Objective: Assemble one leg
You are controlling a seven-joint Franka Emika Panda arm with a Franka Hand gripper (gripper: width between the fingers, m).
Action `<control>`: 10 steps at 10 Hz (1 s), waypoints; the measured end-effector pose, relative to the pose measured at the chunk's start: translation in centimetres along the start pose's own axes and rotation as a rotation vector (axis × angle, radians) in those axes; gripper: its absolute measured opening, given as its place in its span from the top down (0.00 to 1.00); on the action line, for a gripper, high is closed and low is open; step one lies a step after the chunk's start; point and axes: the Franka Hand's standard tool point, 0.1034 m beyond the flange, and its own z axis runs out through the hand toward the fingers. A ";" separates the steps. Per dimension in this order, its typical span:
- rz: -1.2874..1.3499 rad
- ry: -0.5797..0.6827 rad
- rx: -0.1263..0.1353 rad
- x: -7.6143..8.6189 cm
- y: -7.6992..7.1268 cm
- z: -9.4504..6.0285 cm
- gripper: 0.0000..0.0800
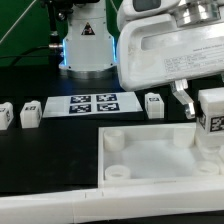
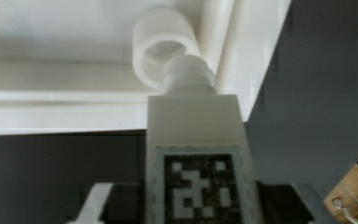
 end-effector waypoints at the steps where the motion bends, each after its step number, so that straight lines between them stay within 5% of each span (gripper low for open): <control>1: -0.004 -0.003 -0.002 0.0 0.3 0.2 0.64; 10: -0.003 -0.002 -0.007 -0.9 0.7 1.7 0.64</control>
Offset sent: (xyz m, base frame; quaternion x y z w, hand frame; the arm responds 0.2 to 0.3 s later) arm 0.0099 0.0010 -0.0090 -0.0001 0.0047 0.0036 1.0000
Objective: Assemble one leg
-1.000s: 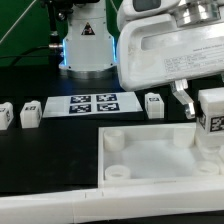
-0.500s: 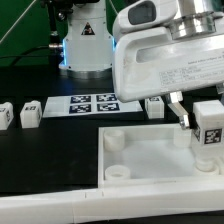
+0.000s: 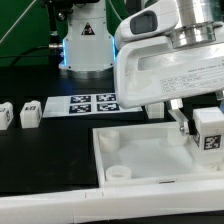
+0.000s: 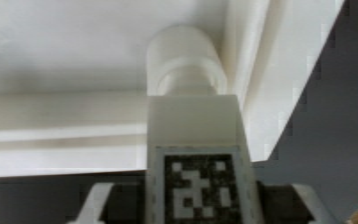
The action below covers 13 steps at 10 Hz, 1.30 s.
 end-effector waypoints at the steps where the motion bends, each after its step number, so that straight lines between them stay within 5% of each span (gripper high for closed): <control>1: -0.005 0.039 -0.002 0.2 -0.4 0.2 0.64; 9: 0.015 0.091 -0.024 -0.1 -0.4 0.5 0.64; 11: 0.015 0.091 -0.024 -0.1 -0.4 0.5 0.32; 13: 0.015 0.091 -0.024 -0.1 -0.4 0.5 0.22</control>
Offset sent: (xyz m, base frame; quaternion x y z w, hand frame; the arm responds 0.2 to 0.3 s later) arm -0.0065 0.0078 -0.0123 -0.0293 0.0197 0.0099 0.9993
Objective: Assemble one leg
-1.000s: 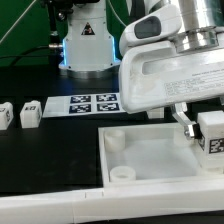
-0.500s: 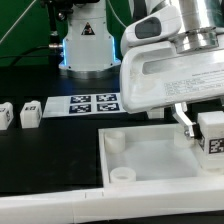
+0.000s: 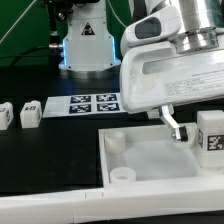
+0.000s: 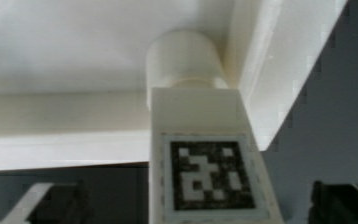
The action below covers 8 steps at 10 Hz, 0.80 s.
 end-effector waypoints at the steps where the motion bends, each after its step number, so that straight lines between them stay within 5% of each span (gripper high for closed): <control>1: 0.000 0.000 0.000 0.0 0.0 0.0 0.20; 8: 0.000 0.000 0.000 0.0 0.0 0.0 0.19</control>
Offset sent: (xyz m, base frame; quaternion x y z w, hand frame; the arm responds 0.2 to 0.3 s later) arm 0.0000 0.0000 0.0000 0.0000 0.0000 0.0000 1.0000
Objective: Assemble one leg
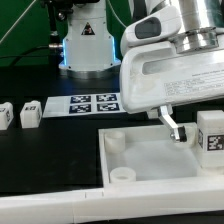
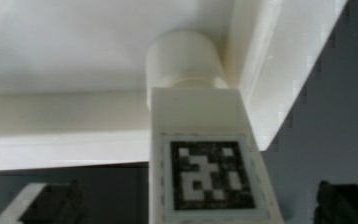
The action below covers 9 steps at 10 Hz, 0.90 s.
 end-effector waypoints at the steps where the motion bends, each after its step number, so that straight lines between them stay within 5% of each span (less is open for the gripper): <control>1: 0.001 -0.003 0.000 0.0 0.0 0.0 0.19; 4: 0.009 -0.062 0.012 0.9 -0.2 -1.0 0.19; 9: 0.034 -0.594 0.068 0.7 -0.6 -1.7 0.19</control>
Offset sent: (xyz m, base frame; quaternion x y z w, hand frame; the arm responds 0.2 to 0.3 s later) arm 0.0074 -0.0076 0.0149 -0.0126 -0.0214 0.0093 0.9996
